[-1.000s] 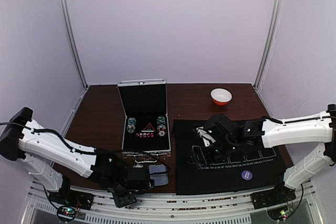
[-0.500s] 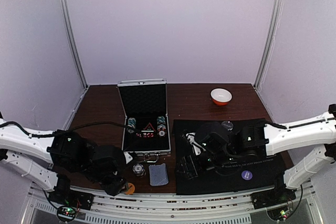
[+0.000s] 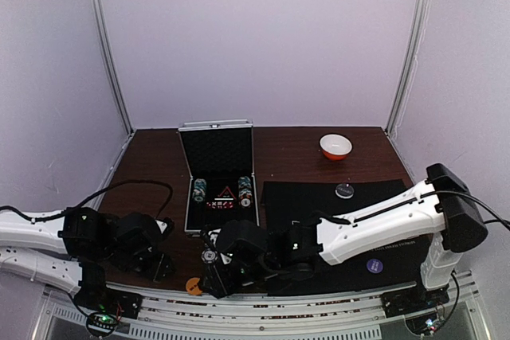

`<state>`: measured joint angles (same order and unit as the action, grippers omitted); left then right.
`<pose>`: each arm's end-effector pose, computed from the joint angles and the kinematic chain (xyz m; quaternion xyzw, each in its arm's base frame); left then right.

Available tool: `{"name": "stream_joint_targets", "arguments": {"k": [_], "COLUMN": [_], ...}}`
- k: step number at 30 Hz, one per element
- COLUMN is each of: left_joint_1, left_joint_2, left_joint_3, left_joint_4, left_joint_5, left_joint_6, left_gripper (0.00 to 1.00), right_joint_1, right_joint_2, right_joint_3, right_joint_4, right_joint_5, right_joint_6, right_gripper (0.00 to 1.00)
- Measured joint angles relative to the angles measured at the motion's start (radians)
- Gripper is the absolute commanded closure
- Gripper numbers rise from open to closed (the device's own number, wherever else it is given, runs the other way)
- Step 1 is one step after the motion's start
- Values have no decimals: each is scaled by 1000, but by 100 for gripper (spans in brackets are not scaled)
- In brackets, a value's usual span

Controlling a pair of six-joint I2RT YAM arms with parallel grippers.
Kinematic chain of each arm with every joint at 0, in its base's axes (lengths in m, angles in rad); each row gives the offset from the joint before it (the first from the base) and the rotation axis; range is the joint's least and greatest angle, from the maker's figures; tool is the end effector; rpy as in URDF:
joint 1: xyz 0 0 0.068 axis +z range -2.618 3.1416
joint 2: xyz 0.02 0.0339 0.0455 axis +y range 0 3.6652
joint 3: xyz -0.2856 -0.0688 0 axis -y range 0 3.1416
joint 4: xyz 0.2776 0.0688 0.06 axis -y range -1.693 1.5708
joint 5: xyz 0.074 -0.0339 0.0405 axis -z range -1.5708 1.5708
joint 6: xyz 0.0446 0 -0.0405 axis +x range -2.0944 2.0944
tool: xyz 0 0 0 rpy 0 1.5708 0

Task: Distribute texas hold em gaming equipment
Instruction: Pick up the big blind button from the corner of the board.

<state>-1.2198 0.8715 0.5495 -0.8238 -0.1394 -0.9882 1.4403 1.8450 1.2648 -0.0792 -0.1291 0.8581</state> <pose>0.0633 -0.1549 0.1935 0.0981 0.9703 -0.1572 0.1555 0.0536 0.4527 0.2140 -0.2844 0.8502 0.4244 0.1269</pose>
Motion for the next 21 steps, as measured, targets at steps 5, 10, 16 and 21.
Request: {"name": "stream_joint_targets", "arguments": {"k": [5,10,16,21], "left_joint_1": [31,48,73,80], "left_joint_2": [0,7,8,38], "left_joint_3": [-88,-130,-137,-153], "left_joint_4": [154,180,246,292], "left_joint_5": [36,46,56,78], "left_joint_6": [-17,-24,-24,-25], "left_gripper": [68,71,71,72], "right_joint_1": [0,0,0,0], "right_joint_2": [93,153,190,193], "right_joint_3": [76,134,157,157], "right_joint_4": [10,-10,-36,-51], "right_joint_5": [2,17,35,57], "right_joint_6": [-7,-19,-29,-45], "right_gripper": [55,57,57,58]}}
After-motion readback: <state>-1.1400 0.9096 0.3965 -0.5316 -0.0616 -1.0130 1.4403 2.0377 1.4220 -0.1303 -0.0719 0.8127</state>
